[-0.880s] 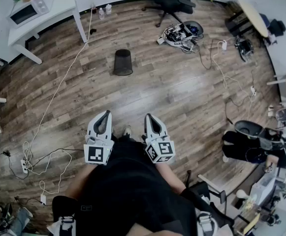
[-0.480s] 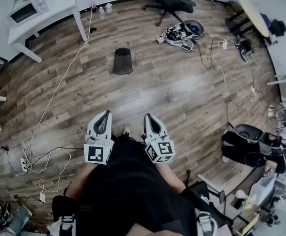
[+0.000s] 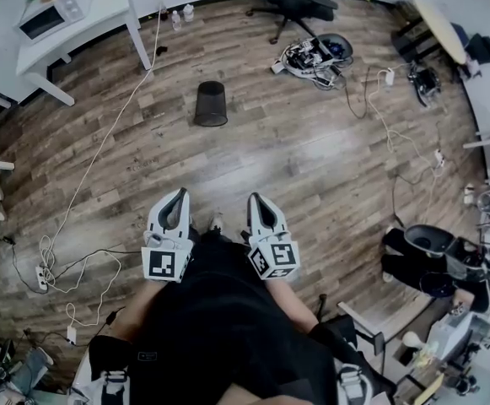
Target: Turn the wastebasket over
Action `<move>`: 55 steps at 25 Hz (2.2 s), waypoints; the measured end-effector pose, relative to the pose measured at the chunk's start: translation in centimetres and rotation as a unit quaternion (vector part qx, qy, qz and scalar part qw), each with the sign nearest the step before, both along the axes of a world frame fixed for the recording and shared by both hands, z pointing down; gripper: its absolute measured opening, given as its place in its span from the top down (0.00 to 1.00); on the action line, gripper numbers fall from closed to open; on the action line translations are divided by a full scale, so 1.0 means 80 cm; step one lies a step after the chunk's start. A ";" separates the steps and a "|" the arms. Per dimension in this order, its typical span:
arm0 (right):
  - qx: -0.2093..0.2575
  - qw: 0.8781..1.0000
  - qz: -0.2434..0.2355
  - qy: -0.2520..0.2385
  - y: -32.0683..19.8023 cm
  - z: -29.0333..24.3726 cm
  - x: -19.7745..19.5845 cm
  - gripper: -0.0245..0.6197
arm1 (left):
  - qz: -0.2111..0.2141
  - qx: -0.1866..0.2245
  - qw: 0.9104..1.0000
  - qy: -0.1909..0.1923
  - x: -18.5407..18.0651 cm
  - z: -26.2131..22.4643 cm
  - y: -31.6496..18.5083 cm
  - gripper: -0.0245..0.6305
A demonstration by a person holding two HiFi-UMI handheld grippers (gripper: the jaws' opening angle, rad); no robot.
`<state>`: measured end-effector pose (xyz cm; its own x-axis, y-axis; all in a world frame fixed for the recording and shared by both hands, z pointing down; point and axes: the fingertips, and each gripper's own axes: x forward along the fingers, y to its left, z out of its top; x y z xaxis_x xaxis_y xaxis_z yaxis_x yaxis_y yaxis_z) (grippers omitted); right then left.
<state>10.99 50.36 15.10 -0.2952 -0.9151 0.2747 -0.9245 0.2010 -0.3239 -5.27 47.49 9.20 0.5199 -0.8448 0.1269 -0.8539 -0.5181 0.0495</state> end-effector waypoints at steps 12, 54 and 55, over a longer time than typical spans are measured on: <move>-0.002 1.000 -0.015 -0.011 -0.029 0.014 0.019 0.91 | -0.025 -0.006 1.000 -0.016 0.001 0.016 -0.011 0.91; -0.109 0.994 -0.018 0.021 -0.504 0.170 -0.061 0.91 | 0.007 -0.117 0.993 -0.031 -0.060 0.173 -0.480 0.91; -0.111 0.993 -0.025 0.019 -0.510 0.177 -0.057 0.91 | -0.001 -0.122 0.992 -0.028 -0.056 0.178 -0.482 0.91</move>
<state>6.42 9.53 29.23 -0.3238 -0.8157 0.4794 -0.9277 0.1742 -0.3302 -9.72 8.92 23.44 0.5046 -0.7866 0.3558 -0.8599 -0.4947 0.1260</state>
